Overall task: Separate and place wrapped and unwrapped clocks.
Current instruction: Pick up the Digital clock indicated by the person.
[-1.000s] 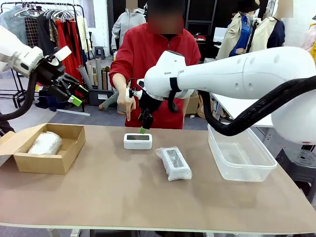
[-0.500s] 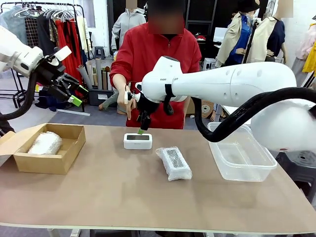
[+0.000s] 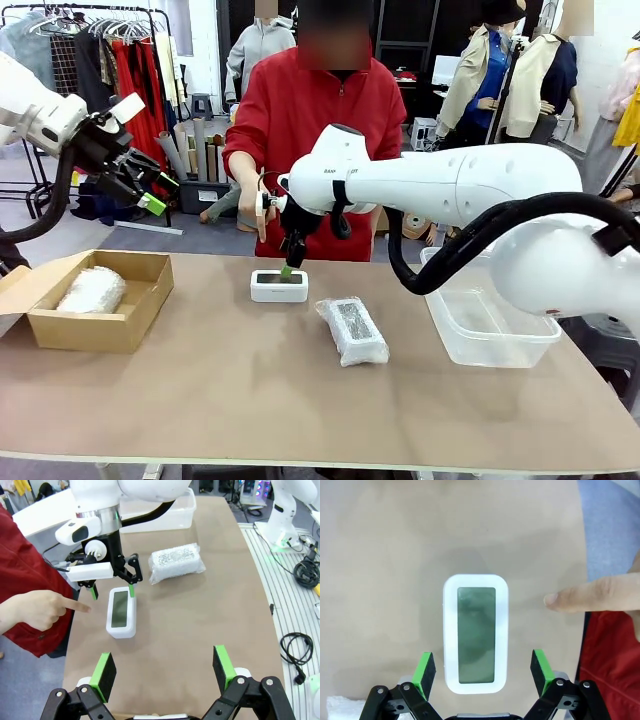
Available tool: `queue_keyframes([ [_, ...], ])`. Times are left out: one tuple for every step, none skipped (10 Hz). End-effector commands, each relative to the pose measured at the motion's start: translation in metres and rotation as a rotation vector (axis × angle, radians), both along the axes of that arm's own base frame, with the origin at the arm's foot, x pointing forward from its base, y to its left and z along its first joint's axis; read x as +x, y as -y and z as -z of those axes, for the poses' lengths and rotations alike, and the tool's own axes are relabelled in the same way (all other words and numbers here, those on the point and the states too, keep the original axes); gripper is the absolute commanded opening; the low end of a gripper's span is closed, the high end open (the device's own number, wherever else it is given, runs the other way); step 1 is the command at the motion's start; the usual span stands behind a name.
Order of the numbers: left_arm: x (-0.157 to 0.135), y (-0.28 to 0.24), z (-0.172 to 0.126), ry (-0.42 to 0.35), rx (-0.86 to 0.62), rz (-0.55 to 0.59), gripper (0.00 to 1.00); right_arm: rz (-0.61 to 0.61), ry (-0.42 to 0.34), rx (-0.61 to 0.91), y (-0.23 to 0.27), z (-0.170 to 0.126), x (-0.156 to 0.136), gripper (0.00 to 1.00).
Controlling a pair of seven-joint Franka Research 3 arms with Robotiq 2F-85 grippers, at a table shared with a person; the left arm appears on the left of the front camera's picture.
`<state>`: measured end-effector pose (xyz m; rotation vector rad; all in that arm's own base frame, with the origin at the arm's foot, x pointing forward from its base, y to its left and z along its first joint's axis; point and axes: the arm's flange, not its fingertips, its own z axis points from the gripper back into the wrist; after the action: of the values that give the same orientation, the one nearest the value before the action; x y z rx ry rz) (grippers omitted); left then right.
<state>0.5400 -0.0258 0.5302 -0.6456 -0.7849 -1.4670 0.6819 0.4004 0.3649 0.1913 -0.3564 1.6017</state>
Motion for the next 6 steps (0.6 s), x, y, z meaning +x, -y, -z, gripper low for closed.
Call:
queue_keyframes([
  [-0.001, -0.001, -0.002, 0.005, -0.001, -0.007, 1.0, 0.008, -0.017, -0.028, -0.006, 0.0, 0.02, 1.0],
  [-0.001, -0.001, -0.002, 0.005, -0.001, -0.007, 1.0, 0.015, -0.037, -0.024, -0.003, 0.005, 0.023, 1.0],
  [-0.001, -0.001, -0.002, 0.005, -0.001, -0.007, 1.0, 0.022, -0.048, -0.024, 0.0, 0.008, 0.024, 1.0],
  [-0.001, -0.001, -0.002, 0.005, -0.001, -0.007, 1.0, 0.027, -0.061, -0.021, 0.003, 0.011, 0.025, 1.0],
  [-0.001, -0.001, -0.002, 0.005, -0.001, -0.007, 1.0, 0.029, -0.069, -0.025, 0.005, 0.013, 0.025, 1.0],
  [-0.001, -0.001, -0.002, 0.005, -0.001, -0.007, 1.0, 0.034, -0.081, -0.024, 0.007, 0.015, 0.025, 1.0],
])
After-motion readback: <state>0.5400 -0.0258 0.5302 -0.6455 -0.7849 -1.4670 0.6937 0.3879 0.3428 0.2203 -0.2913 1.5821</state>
